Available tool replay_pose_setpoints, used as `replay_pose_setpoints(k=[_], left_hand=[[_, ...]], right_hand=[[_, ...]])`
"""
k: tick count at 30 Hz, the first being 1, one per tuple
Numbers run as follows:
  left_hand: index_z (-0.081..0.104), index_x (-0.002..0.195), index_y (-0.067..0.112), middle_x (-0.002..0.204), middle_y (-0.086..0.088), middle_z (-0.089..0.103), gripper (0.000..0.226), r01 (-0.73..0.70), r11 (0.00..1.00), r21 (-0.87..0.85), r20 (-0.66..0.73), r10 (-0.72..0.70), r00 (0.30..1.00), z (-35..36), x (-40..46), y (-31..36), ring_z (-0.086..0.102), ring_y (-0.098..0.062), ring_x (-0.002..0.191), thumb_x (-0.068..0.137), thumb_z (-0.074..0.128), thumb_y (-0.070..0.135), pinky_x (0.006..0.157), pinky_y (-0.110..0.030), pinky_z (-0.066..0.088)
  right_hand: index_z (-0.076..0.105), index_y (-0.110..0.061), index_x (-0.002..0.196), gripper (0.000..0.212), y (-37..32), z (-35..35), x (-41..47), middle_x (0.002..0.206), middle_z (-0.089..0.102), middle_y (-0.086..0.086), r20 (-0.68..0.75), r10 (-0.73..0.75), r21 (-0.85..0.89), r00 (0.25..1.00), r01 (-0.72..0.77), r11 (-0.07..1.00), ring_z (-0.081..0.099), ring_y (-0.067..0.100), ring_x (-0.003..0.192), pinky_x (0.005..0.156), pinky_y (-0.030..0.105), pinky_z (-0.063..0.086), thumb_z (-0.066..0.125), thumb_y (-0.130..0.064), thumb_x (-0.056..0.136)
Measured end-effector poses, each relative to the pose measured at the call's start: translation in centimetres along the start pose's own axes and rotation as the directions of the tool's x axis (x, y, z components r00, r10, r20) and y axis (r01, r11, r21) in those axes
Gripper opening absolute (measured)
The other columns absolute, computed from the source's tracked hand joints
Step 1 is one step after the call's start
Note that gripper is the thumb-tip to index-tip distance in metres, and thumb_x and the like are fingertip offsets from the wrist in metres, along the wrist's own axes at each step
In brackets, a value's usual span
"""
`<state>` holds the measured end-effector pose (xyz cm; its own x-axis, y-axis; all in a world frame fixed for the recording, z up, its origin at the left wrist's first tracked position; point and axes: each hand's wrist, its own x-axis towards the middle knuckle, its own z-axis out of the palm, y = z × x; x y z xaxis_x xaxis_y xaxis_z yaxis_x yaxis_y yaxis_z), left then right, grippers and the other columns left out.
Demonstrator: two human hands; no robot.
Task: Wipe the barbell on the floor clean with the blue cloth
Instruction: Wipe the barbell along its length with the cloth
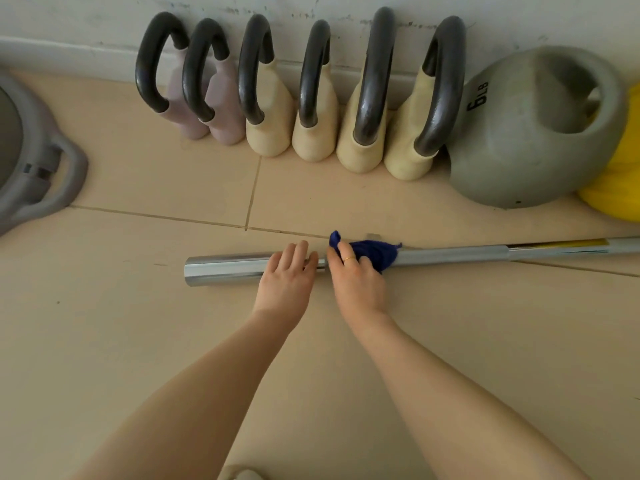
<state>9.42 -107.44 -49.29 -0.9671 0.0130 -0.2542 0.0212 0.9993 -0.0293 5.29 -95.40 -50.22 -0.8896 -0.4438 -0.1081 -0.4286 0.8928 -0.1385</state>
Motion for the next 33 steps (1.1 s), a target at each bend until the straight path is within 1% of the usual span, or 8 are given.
replay_pose_setpoints(k=[3,6,11,17,22,25,30,33], left_hand=[[0.069,0.102,0.003,0.101,-0.018,0.065,0.043,-0.004,1.000,-0.028,-0.031,0.003,1.000,0.1,0.0,0.1,0.065,-0.033,0.089,0.060,0.062,0.001,0.076,-0.037,0.055],[0.066,0.108,0.000,0.107,-0.022,0.061,0.050,0.041,0.996,-0.077,-0.004,-0.041,0.999,-0.6,0.5,0.2,0.063,-0.036,0.095,0.068,0.036,0.000,0.087,-0.041,0.051],[0.027,0.143,0.013,0.153,-0.017,0.014,0.053,0.061,0.996,-0.062,0.117,-0.053,0.992,-1.4,1.2,0.2,0.011,-0.028,0.144,0.091,0.035,0.002,0.118,-0.040,0.003],[0.068,0.105,0.007,0.116,-0.018,0.062,0.047,0.015,0.999,-0.035,-0.011,-0.015,1.000,-0.3,1.0,-0.1,0.057,-0.036,0.111,0.066,0.043,-0.002,0.093,-0.045,0.048],[0.067,0.108,0.004,0.099,-0.009,0.065,0.051,-0.019,0.999,0.039,-0.015,0.019,1.000,-0.1,1.1,0.3,0.048,-0.026,0.112,0.062,0.045,0.001,0.096,-0.038,0.031],[0.066,0.110,0.002,0.107,-0.009,0.065,0.047,0.044,0.997,0.069,0.024,-0.045,0.999,-0.7,1.6,2.0,0.056,-0.027,0.116,0.064,0.062,0.006,0.101,-0.040,0.038],[-0.001,0.150,0.014,0.151,-0.020,0.018,0.068,0.066,0.997,0.028,0.153,-0.070,0.986,-0.8,2.1,4.9,0.012,-0.031,0.143,0.091,0.030,0.003,0.116,-0.044,0.007],[0.044,0.137,0.003,0.140,-0.021,0.045,0.062,-0.005,1.000,-0.026,0.083,0.007,0.997,-0.1,2.3,6.4,0.048,-0.033,0.127,0.078,0.023,0.002,0.107,-0.044,0.036]], right_hand=[[0.071,-0.014,0.096,0.034,3.2,0.0,0.5,0.091,0.068,0.007,-0.113,-0.144,-0.109,0.983,0.132,0.985,0.054,0.026,0.049,0.034,0.024,0.039,0.063,-0.004,0.065],[0.070,-0.014,0.094,0.033,6.4,-0.5,0.6,0.088,0.066,0.007,-0.130,-0.026,-0.140,0.991,0.008,0.990,0.054,0.028,0.052,0.038,0.024,0.040,0.049,-0.006,0.069],[0.061,-0.010,0.118,0.046,2.4,-0.6,1.1,0.115,0.061,0.012,0.023,0.136,-0.028,0.990,-0.135,0.990,0.058,0.031,0.066,0.045,0.032,0.047,0.063,0.001,0.074],[0.064,-0.013,0.113,0.048,5.1,-0.4,0.9,0.106,0.066,0.009,-0.065,-0.107,-0.038,0.992,0.104,0.994,0.056,0.031,0.059,0.041,0.031,0.046,0.064,-0.002,0.066],[0.069,-0.011,0.102,0.048,9.3,-0.5,0.7,0.093,0.067,0.009,-0.160,0.075,-0.121,0.984,-0.095,0.988,0.053,0.028,0.050,0.037,0.026,0.042,0.076,0.001,0.056],[0.069,-0.013,0.104,0.048,6.1,-0.6,0.7,0.106,0.067,0.008,-0.088,0.085,-0.031,0.992,-0.088,0.996,0.055,0.028,0.050,0.035,0.026,0.041,0.075,0.002,0.059],[0.063,-0.014,0.116,0.055,9.3,-1.0,0.6,0.109,0.065,0.009,-0.035,-0.048,0.006,0.998,0.048,0.999,0.056,0.032,0.060,0.040,0.030,0.044,0.063,0.004,0.064],[0.069,-0.015,0.104,0.036,14.0,-1.4,-0.1,0.093,0.068,0.008,-0.164,-0.001,-0.099,0.986,-0.016,0.995,0.058,0.031,0.059,0.039,0.027,0.044,0.056,-0.006,0.071]])
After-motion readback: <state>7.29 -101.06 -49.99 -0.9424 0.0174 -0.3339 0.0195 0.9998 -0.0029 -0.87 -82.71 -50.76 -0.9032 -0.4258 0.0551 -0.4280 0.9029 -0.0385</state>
